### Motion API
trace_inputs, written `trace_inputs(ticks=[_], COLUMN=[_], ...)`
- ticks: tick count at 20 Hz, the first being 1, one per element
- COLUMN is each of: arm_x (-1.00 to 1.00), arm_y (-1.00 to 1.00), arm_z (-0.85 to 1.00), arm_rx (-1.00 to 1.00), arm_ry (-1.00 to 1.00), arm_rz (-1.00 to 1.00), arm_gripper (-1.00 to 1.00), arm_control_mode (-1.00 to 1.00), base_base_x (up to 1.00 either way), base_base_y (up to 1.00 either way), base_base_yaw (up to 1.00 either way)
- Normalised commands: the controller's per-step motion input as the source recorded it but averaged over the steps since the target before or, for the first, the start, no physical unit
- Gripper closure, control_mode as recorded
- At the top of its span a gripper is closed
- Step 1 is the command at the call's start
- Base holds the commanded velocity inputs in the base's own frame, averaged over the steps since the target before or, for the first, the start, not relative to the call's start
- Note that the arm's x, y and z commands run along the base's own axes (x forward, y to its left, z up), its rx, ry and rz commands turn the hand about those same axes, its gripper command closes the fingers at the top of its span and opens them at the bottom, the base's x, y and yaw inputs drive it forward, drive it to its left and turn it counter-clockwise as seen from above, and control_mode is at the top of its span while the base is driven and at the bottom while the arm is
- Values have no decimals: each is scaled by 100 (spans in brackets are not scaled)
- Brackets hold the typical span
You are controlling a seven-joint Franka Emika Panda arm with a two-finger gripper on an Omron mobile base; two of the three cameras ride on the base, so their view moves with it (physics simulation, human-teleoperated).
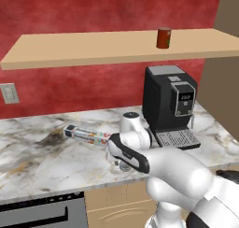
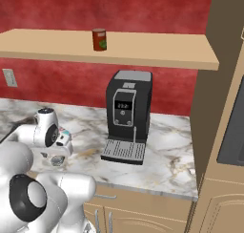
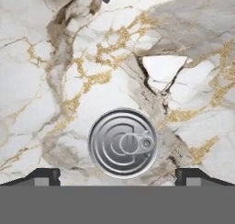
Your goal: Restock the canned food cabinet by taking the new fresh canned food from the counter and placing it in the cabinet. Then, take the old canned food from the cabinet and place it on the counter.
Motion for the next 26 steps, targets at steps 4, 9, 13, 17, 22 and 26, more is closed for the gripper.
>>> trace_inputs(ticks=[4,9,13,17,22,26], arm_x=[1,0,0,1,0,-4], arm_y=[0,0,0,0,0,0], arm_z=[-43,-28,-25,-11,0,12], arm_rx=[-8,-4,0,0,0,0], arm_ry=[3,0,0,1,0,0], arm_rz=[0,0,0,0,0,0], arm_gripper=[-100,-100,100,100,100,100], arm_control_mode=[-100,-100,-100,-100,-100,-100], base_base_x=[0,0,0,0,0,0], base_base_y=[0,0,0,0,0,0], base_base_yaw=[0,0,0,0,0,0])
